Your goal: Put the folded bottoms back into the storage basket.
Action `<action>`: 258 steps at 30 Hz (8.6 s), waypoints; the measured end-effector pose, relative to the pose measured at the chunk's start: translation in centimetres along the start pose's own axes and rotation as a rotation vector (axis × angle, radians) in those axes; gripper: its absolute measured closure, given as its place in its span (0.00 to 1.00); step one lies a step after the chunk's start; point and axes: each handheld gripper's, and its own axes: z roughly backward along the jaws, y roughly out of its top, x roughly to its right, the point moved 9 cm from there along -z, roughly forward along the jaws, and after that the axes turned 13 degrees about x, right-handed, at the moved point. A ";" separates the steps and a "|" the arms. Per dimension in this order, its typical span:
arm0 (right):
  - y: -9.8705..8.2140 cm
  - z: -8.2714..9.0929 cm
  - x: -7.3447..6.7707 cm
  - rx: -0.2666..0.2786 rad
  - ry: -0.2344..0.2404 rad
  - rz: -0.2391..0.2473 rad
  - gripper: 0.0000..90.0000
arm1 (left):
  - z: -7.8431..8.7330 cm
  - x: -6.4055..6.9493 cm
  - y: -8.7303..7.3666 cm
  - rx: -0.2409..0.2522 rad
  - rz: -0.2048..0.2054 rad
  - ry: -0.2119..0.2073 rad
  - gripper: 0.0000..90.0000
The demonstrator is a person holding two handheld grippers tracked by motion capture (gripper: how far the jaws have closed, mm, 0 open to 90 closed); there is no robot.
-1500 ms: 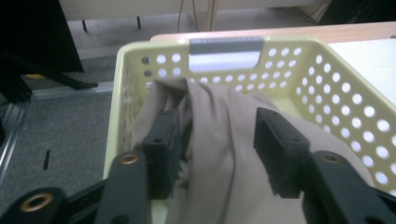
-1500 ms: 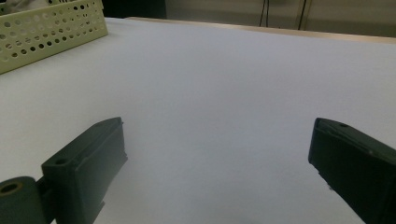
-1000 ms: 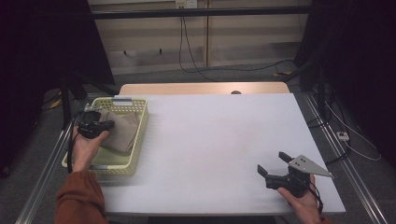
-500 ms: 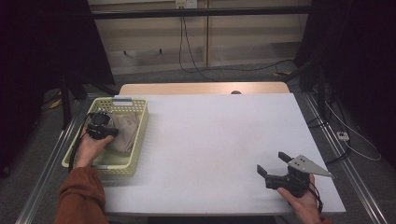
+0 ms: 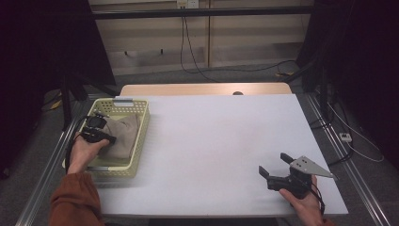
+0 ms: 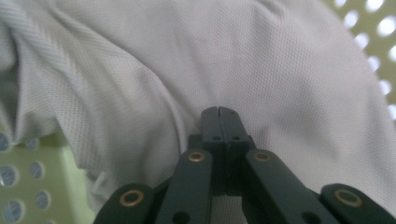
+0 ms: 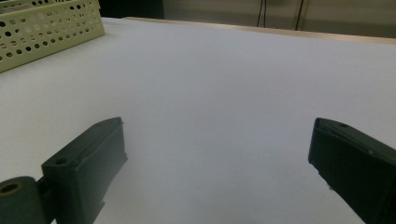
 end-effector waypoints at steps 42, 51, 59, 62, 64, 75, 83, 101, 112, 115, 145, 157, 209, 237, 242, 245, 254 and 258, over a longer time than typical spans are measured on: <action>-0.1 -0.2 0.0 -0.008 0.000 -0.003 0.04 | -4.1 0.9 1.1 0.039 -0.096 -0.050 1.00; -0.1 -0.1 0.1 -0.006 0.001 -0.002 0.04 | -4.5 0.2 1.7 0.080 -0.061 -0.007 1.00; -0.1 -0.1 0.1 -0.003 -0.002 -0.003 0.04 | -2.8 -0.9 2.4 0.130 -0.013 0.052 0.97; -0.1 -0.1 0.1 -0.003 -0.002 -0.004 0.04 | -2.2 -1.5 1.8 0.096 -0.021 0.080 0.98; -0.1 -0.1 0.1 -0.003 -0.001 0.000 0.04 | -2.2 -2.2 1.2 0.066 -0.023 0.112 0.98; -0.1 -0.1 0.0 -0.008 0.000 0.000 0.04 | -3.2 -3.3 0.4 0.027 0.000 0.103 1.00; -0.1 -0.1 0.0 -0.004 0.002 -0.001 0.04 | -4.0 -3.7 1.0 0.101 0.020 0.106 1.00; -0.1 -0.3 0.1 -0.004 0.003 0.000 0.04 | -2.6 -3.1 0.1 -0.028 0.045 0.094 1.00; -0.1 -0.2 0.0 0.000 0.014 -0.010 0.04 | -2.3 -3.1 0.4 0.056 0.014 0.105 0.87; -0.1 -0.2 0.1 -0.001 0.013 -0.010 0.04 | -2.1 -3.2 0.8 0.092 0.015 0.113 0.78; -0.1 -0.3 0.0 -0.007 0.002 -0.003 0.04 | 3.5 -1.1 4.7 0.451 -0.029 0.086 0.06; 0.0 -0.2 0.1 0.000 -0.003 -0.006 0.04 | 5.7 -0.2 4.4 0.537 -0.056 0.110 0.08; -0.1 -0.3 -0.1 -0.005 -0.003 -0.001 0.04 | 10.1 6.2 -0.4 0.602 -0.097 0.031 0.07; -0.1 -0.4 -0.2 -0.004 0.010 -0.001 0.04 | 7.7 14.9 0.9 0.596 -0.263 -0.097 0.07; -0.1 -0.4 -0.3 -0.003 0.010 -0.002 0.04 | 7.2 16.7 1.6 0.596 -0.262 -0.163 0.07; -0.1 -0.4 -0.3 -0.004 0.011 -0.003 0.04 | 7.0 17.7 1.9 0.593 -0.284 -0.167 0.07; 0.0 -0.4 -0.3 -0.003 0.015 0.000 0.04 | 5.6 20.4 2.5 0.577 -0.327 -0.214 0.07; 0.0 -0.3 -0.3 0.001 0.015 -0.002 0.04 | 4.0 21.2 2.3 0.559 -0.321 -0.228 0.07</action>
